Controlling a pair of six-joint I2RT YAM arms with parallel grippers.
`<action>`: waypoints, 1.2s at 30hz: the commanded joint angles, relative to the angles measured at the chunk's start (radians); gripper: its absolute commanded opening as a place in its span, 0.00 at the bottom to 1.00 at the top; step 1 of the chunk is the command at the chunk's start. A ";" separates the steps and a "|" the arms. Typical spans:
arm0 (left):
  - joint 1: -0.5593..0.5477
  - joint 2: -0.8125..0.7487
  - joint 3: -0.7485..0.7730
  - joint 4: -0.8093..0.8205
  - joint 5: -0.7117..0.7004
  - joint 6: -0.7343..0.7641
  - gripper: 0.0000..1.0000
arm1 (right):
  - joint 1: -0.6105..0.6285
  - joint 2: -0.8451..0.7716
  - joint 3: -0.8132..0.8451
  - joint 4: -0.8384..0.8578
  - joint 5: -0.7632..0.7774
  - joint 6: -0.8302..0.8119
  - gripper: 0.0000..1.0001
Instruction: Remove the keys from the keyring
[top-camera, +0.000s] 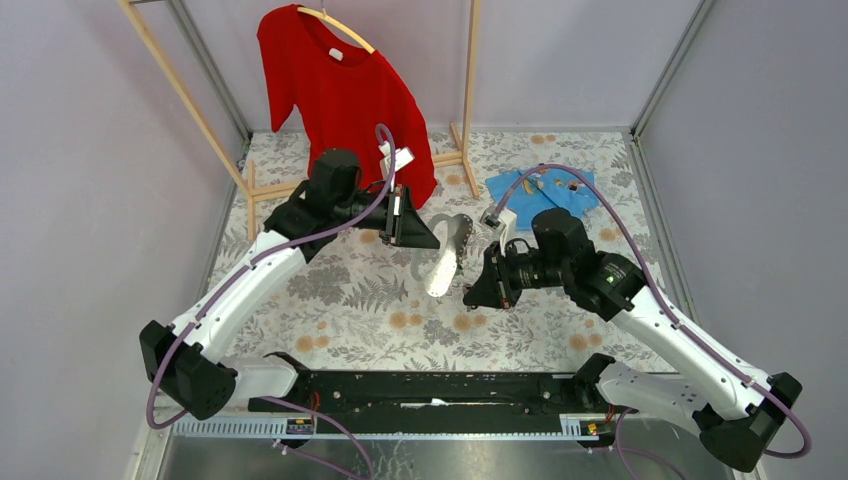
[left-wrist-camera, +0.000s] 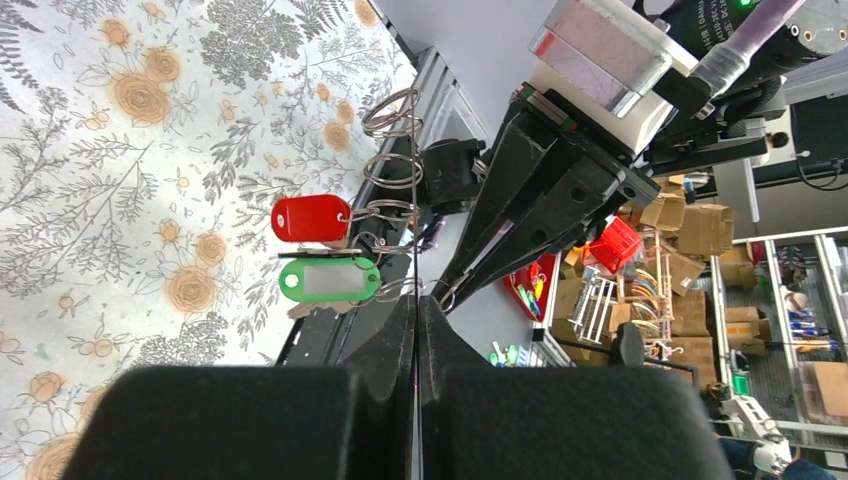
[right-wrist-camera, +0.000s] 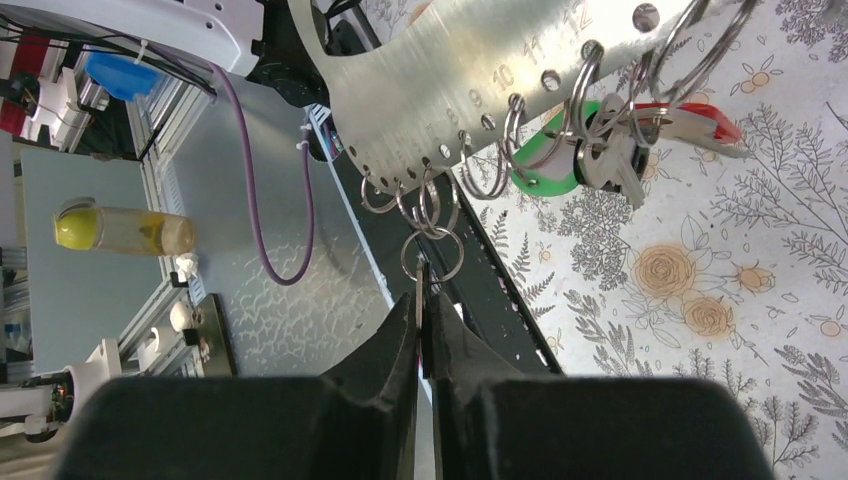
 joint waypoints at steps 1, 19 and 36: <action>-0.013 -0.022 0.035 0.024 -0.028 0.059 0.00 | 0.012 -0.001 0.067 -0.040 -0.026 -0.004 0.00; -0.076 -0.099 -0.015 0.032 -0.146 0.175 0.00 | 0.021 0.102 0.164 -0.166 0.016 0.009 0.00; -0.133 -0.110 -0.018 0.032 -0.188 0.218 0.00 | 0.023 0.122 0.180 -0.161 0.046 0.063 0.00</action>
